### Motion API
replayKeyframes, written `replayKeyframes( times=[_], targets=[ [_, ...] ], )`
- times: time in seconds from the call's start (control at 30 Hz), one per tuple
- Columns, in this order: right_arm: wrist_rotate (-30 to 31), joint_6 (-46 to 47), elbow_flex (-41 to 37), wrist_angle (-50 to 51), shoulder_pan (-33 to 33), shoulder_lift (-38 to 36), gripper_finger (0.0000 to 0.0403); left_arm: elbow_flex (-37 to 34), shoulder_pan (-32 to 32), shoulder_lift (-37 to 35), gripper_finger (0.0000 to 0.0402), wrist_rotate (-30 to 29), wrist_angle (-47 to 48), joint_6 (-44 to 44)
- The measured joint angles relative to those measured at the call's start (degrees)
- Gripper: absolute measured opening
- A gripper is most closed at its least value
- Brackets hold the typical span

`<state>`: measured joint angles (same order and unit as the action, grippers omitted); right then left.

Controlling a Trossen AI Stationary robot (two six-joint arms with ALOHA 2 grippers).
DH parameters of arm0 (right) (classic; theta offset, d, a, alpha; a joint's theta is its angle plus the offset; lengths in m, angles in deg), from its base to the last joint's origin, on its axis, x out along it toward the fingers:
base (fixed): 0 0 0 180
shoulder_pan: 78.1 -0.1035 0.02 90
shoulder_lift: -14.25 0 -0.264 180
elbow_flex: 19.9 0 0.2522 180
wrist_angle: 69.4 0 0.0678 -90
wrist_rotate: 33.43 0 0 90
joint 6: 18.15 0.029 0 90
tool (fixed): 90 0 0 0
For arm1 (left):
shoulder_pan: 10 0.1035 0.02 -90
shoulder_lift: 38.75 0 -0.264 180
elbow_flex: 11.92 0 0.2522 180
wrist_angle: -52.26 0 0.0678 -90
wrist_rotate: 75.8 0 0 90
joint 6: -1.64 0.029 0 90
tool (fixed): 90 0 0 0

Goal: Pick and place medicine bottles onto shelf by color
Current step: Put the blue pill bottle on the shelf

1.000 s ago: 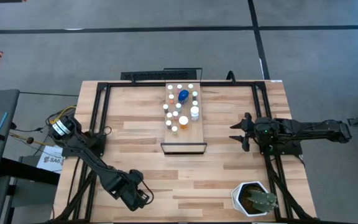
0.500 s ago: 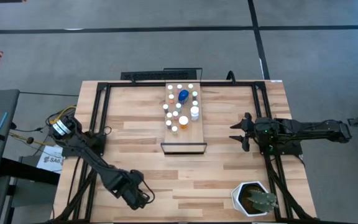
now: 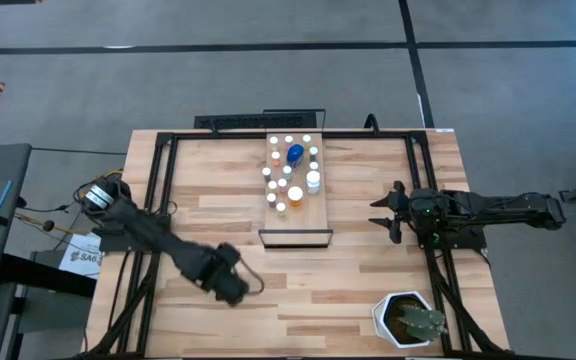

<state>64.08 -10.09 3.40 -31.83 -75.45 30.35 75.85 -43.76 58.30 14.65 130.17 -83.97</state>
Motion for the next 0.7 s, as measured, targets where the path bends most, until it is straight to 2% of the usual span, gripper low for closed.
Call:
replayKeyframes(
  times=[0.33,0.53,0.7],
  targets=[
    [0.0,0.0,0.0,0.0,0.0,0.0,0.0255,8.2,17.8,-4.0,0.0111,-3.5,16.0,22.0],
    [0.0,0.0,0.0,0.0,0.0,0.0,0.0255,8.9,29.6,-7.6,0.0112,-3.7,15.6,31.2],
    [0.0,0.0,0.0,0.0,0.0,0.0,0.0255,8.9,35.7,-5.5,0.0112,-2.7,11.7,35.8]
  ],
)
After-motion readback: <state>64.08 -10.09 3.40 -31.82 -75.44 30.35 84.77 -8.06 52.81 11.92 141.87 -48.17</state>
